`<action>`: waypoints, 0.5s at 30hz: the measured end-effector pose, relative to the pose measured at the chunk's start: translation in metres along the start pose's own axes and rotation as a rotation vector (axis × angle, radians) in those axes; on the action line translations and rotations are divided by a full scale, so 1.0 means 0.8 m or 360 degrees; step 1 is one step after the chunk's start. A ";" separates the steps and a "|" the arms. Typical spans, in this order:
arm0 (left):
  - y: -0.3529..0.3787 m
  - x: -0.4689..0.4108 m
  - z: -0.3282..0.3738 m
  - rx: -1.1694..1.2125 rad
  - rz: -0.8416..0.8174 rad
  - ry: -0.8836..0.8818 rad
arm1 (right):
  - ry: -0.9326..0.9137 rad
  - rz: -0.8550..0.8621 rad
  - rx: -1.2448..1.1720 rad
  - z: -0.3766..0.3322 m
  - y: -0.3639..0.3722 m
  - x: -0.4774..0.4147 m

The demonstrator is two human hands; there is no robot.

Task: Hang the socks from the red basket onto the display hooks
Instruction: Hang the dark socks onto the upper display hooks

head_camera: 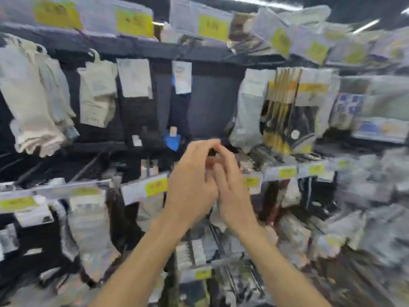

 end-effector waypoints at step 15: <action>0.452 0.672 0.053 -0.0339 -0.2947 -0.0195 | 0.2597 0.0238 0.0575 0.173 -0.355 0.799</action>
Point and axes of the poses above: each hand's wrist, its own x-axis away from the middle knuckle, its own y-axis out of the palm, z = x × y, the point moved 5 cm from there along -x, towards the middle knuckle, and after that the axes turned 6 degrees about -y, right-handed, at the moved point
